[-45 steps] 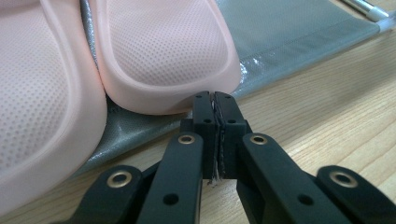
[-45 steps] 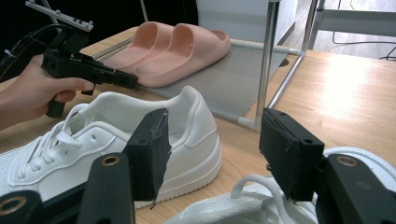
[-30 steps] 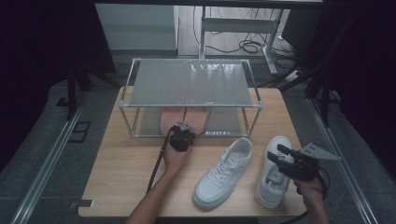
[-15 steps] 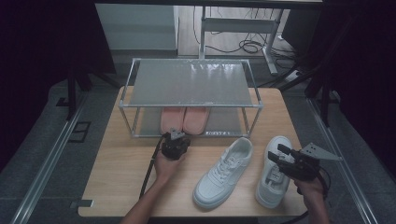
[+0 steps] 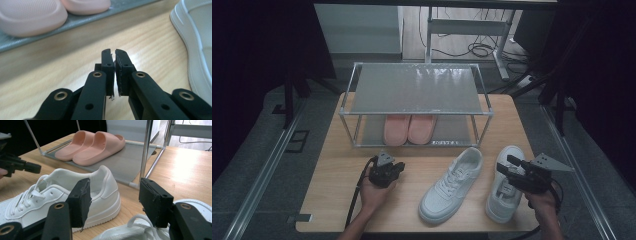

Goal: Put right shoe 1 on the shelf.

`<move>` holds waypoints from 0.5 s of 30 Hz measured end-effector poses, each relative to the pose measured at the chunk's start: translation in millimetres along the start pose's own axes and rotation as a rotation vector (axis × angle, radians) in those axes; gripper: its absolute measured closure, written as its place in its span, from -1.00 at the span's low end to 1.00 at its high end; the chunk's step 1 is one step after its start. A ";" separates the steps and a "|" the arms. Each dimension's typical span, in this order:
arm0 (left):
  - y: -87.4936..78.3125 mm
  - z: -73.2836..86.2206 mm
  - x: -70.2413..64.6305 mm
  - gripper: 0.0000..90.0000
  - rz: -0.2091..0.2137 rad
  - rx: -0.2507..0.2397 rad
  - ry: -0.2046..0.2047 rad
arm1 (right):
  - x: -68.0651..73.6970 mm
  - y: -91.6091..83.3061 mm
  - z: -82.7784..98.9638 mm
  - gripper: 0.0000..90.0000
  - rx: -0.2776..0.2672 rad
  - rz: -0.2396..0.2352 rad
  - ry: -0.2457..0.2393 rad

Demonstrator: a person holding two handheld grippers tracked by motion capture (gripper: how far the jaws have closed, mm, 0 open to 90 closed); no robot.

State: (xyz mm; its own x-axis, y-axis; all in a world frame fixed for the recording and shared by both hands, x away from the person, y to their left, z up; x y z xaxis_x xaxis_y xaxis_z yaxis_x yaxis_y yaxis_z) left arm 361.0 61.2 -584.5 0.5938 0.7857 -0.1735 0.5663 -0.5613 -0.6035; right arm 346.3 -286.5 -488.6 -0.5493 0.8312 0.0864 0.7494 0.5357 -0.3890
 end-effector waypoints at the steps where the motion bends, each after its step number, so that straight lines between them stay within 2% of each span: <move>1: 0.0 0.0 0.0 0.92 0.000 0.000 0.000 | 0.0 0.0 0.0 -0.05 0.000 0.000 0.000; 12: -30.8 27.5 5.5 0.92 -0.015 0.019 -0.008 | 2.3 1.3 0.5 -0.05 0.002 -0.003 -0.003; 15: -37.6 33.6 7.6 0.89 -0.026 0.038 0.006 | 2.8 1.1 0.3 -0.05 0.001 -0.004 -0.007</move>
State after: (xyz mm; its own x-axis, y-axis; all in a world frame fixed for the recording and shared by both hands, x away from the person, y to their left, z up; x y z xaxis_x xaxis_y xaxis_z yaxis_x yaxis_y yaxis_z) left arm 325.0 97.0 -589.2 0.5825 0.7983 -0.1530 0.5596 -0.5304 -0.6368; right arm 345.5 -283.6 -489.0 -0.5546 0.8281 0.0815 0.7469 0.5386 -0.3900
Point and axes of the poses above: each handheld gripper's, and its own axes: y roughly forward along the jaws, z roughly out of its underside, x roughly to its left, the point moved 10 cm from there along y, roughly forward along the jaws, and after that the axes turned 3 degrees about z, right-handed, at the moved point
